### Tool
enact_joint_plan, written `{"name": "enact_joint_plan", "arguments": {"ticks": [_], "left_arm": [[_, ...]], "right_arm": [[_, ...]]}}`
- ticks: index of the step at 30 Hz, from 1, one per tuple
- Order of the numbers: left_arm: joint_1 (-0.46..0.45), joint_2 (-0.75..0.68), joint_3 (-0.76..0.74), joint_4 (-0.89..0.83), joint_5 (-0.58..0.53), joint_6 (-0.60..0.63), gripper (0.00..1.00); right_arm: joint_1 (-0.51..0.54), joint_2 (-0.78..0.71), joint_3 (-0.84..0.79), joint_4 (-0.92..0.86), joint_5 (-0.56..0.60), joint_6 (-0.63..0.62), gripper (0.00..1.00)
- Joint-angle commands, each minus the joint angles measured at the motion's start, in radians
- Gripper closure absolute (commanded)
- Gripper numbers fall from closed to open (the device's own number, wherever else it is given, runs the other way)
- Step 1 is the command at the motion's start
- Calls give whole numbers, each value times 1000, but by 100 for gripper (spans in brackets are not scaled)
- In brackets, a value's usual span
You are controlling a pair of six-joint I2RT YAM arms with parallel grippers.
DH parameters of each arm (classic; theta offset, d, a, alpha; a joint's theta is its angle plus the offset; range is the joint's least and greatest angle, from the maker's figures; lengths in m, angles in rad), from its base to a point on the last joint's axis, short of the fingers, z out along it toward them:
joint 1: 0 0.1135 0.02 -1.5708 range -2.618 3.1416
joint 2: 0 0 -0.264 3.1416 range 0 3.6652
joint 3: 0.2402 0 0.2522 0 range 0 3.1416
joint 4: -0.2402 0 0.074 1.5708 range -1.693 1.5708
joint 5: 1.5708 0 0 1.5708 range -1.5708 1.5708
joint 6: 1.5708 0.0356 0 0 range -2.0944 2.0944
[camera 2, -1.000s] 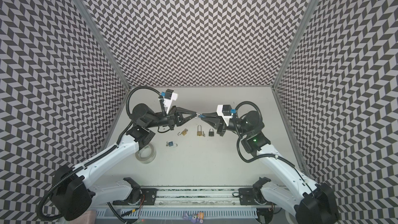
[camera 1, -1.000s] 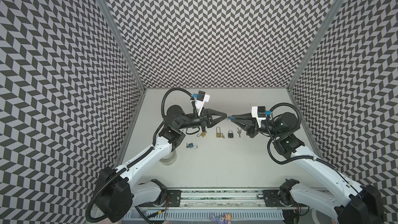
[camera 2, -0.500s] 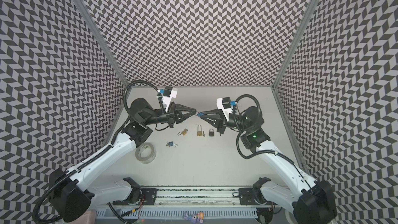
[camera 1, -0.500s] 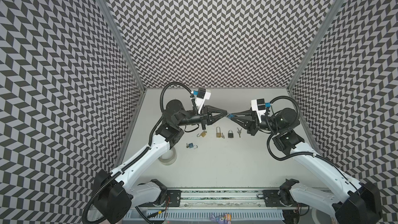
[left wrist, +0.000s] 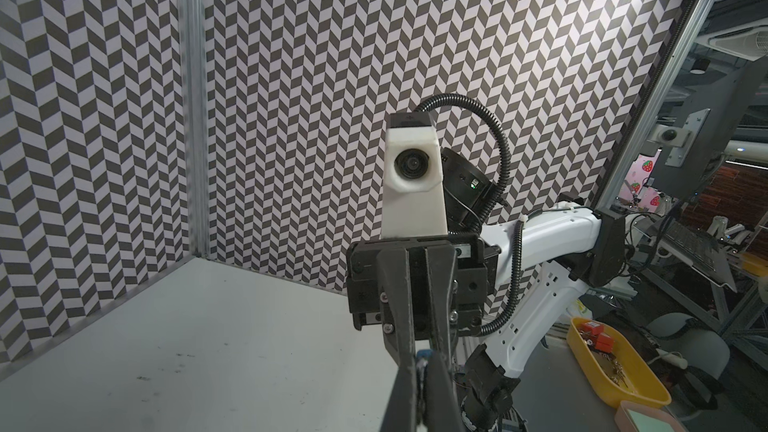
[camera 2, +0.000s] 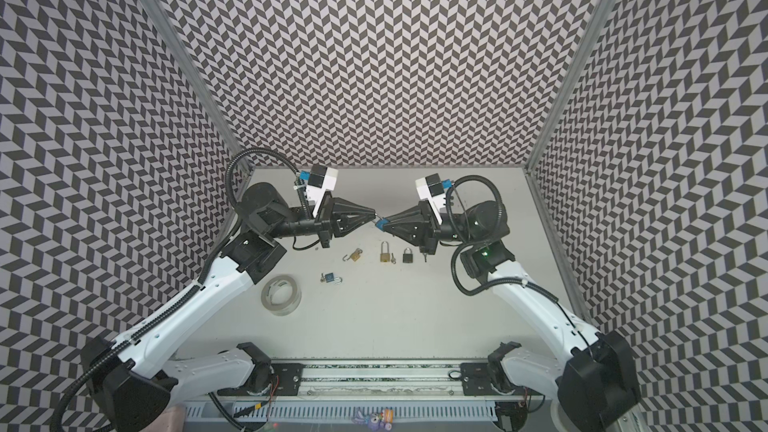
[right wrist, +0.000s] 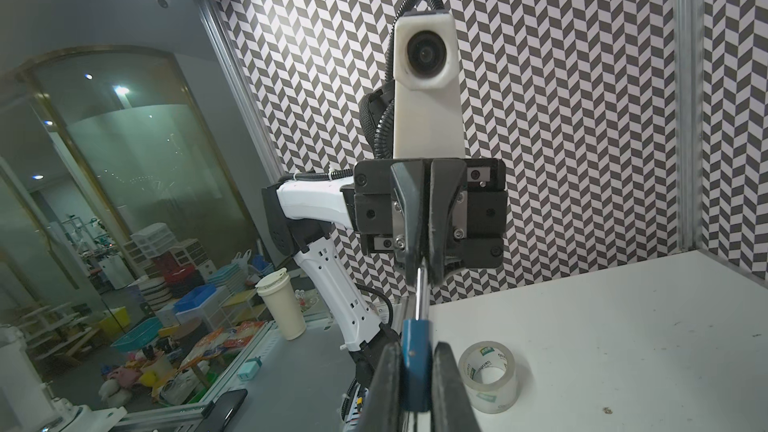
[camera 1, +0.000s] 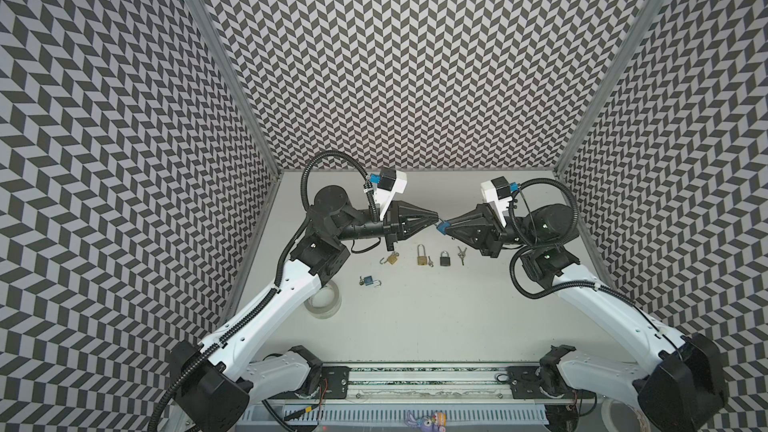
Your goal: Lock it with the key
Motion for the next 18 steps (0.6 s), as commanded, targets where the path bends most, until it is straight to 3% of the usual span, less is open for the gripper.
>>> {"name": "enact_joint_plan", "arguments": {"ticks": [1,4,7,13,18], "left_arm": [[-4,-6,-28,115,-20,-101,100],[-7,-12,-56,229,-35,-194,100],[-7,-21,-79,321,-62,-265,100],[-13,-26,-103,434,-83,-346,100],[-24,-25,-103,459,-83,-359,100]], "right_arm": [[14,-58,9,88,46,-21,95],[25,-91,-29,163,126,-26,62],[65,-119,-60,193,222,-62,47],[130,-127,-131,293,403,-63,31],[132,-77,-164,456,410,25,35]]}}
